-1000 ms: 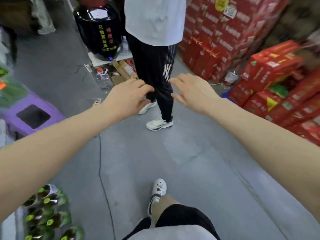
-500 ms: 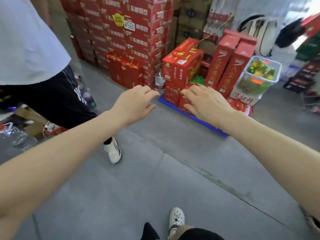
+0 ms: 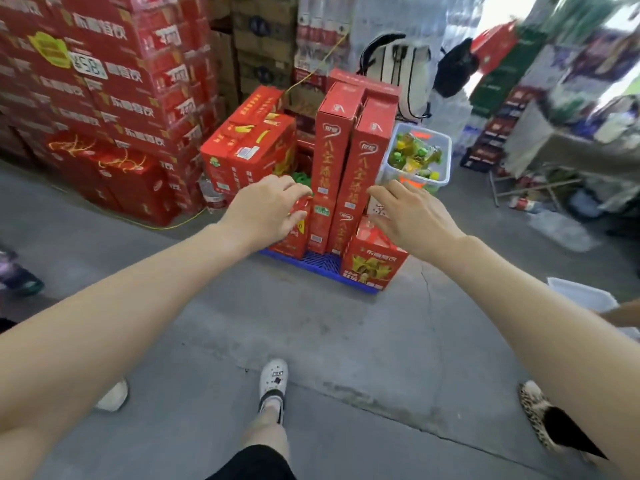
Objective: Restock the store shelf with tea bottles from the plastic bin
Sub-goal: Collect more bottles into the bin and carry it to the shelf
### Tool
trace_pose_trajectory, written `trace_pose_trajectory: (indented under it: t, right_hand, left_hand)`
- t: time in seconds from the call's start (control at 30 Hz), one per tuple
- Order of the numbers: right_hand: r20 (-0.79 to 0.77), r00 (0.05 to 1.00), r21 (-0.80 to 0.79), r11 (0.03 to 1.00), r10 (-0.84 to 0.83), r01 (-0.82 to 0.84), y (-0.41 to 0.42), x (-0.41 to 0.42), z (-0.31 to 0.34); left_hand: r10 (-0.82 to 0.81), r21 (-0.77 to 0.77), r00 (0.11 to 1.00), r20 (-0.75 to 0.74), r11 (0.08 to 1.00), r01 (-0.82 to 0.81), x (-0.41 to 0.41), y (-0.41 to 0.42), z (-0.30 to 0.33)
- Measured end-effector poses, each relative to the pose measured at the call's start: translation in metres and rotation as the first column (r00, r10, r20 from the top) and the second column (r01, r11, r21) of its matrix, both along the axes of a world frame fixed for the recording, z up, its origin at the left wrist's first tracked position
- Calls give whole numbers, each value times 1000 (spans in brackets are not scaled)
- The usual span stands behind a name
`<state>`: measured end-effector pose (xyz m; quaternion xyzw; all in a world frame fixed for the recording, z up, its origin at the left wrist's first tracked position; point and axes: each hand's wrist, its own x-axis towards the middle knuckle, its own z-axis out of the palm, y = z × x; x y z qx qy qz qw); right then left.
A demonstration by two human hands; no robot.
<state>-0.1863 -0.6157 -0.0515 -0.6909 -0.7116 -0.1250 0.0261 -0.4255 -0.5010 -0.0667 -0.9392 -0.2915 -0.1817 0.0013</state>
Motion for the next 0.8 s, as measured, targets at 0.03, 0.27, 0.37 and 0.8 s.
trace_pose_trajectory:
  t: [0.03, 0.27, 0.37, 0.8]
  right_hand:
    - [-3, 1000, -8, 999, -31, 31, 14, 16, -2]
    - [-63, 980, -17, 982, -189, 188, 109, 122, -8]
    - [-100, 958, -27, 963, -269, 268, 142, 170, -13]
    - [-125, 930, -125, 935, -346, 332, 271, 447, -92]
  left_hand:
    - [-18, -3, 1000, -3, 1000, 18, 18, 20, -3]
    - [-170, -8, 985, -33, 985, 170, 145, 151, -7]
    - [-220, -30, 975, -26, 975, 219, 201, 196, -9]
    - [-199, -185, 980, -6, 963, 195, 478, 320, -79]
